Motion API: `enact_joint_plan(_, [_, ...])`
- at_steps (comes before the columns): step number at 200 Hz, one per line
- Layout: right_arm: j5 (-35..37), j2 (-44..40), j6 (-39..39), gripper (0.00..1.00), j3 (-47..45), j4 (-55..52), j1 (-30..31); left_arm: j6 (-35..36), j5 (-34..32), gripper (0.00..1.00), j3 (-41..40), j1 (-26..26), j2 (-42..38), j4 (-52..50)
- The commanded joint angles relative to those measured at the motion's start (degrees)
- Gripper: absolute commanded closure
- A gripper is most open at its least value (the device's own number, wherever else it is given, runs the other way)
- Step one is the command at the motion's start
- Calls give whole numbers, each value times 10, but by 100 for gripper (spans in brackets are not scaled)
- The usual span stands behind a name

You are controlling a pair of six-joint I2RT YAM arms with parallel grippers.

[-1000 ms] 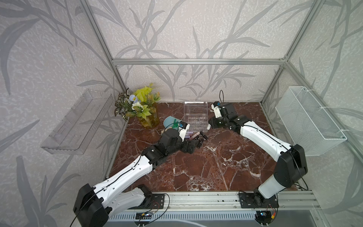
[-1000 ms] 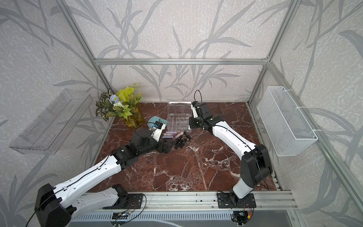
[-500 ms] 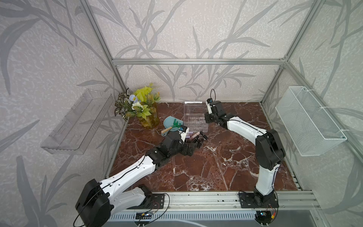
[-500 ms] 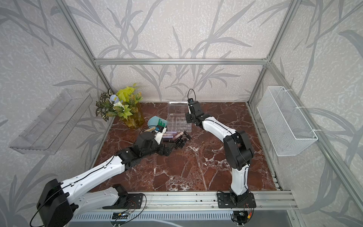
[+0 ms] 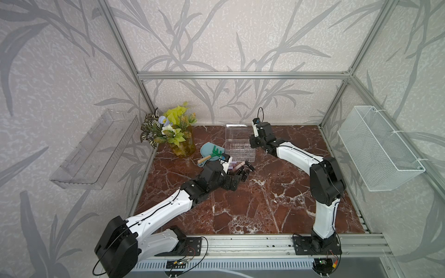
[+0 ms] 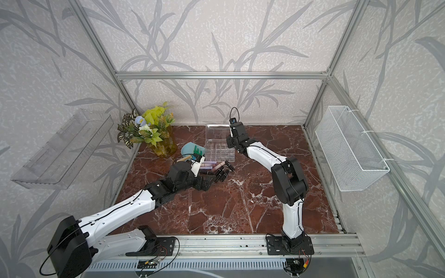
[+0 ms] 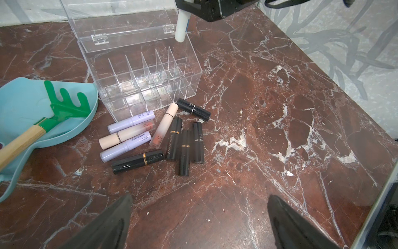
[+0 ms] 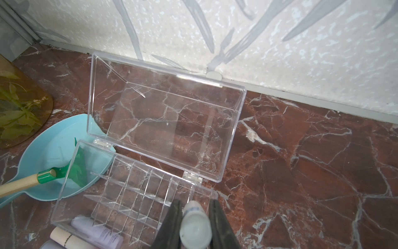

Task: Arrange the lipsticks in the organizer
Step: Place the lipstick in the storage box.

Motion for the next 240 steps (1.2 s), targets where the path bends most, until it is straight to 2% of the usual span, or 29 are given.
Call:
enact_joint_plan(1, [4,17,2,82,-3,23,-1,6,-7,0,-11,1,-3,8])
enact_joint_plan(95, [29,0,-14,82,-57,49,8,3,-4,0,-21,3,2,22])
enact_joint_plan(240, [25,39,-22,82,-20,53,8,6,-8,0,-22,4,10,21])
